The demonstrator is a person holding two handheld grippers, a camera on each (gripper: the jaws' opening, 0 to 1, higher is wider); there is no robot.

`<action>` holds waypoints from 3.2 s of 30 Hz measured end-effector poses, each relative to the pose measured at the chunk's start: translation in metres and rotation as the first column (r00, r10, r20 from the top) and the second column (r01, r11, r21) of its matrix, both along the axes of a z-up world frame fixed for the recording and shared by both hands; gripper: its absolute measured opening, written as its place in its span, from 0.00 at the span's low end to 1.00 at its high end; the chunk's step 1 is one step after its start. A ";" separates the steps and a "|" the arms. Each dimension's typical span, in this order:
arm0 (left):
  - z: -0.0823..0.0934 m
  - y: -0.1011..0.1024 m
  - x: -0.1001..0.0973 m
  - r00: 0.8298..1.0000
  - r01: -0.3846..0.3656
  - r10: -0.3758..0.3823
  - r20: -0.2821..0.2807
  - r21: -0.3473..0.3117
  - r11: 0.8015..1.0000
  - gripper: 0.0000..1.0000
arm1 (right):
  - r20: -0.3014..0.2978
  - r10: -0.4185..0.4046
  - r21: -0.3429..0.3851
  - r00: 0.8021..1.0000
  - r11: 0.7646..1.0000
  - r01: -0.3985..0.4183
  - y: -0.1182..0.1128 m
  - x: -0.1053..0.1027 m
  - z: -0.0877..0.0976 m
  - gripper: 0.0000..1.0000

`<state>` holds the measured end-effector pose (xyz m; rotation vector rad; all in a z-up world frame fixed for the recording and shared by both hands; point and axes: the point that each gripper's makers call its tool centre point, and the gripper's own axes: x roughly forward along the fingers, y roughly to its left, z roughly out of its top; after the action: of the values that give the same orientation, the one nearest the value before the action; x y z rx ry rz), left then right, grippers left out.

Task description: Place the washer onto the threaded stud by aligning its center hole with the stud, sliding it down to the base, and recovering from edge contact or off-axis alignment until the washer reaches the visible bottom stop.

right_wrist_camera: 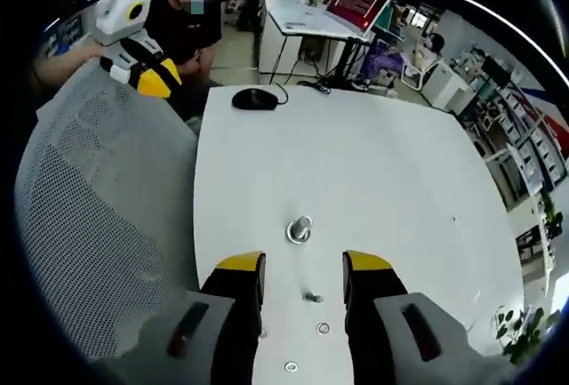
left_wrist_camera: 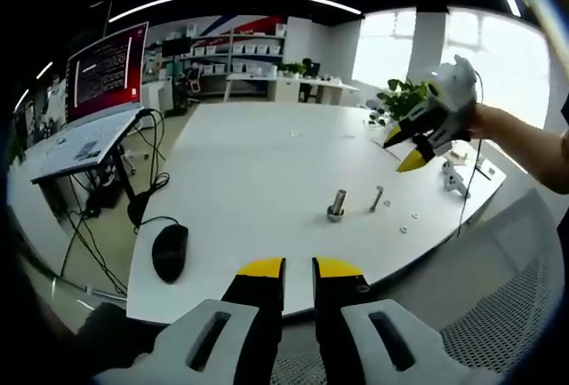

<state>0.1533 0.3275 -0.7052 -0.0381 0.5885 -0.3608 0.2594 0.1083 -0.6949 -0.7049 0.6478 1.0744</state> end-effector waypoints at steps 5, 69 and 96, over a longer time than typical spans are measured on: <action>0.002 0.001 0.001 1.000 -0.010 0.010 0.011 -0.011 1.000 0.09 | 0.014 -0.121 0.094 0.993 0.988 0.119 -0.022 -0.016 0.017 0.36; -0.006 -0.001 0.000 0.999 0.051 -0.051 -0.020 0.029 0.998 0.09 | -0.249 -0.512 0.282 0.822 0.774 0.567 -0.071 -0.119 -0.020 0.19; -0.005 0.008 0.012 0.998 0.037 -0.036 -0.045 0.005 0.999 0.04 | -0.242 -0.508 0.293 0.827 0.774 0.561 -0.069 -0.115 -0.018 0.18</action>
<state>0.1652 0.3358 -0.7107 -0.0302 0.6352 -0.3944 0.1444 0.0393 -0.7125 -0.0990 0.7049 0.6769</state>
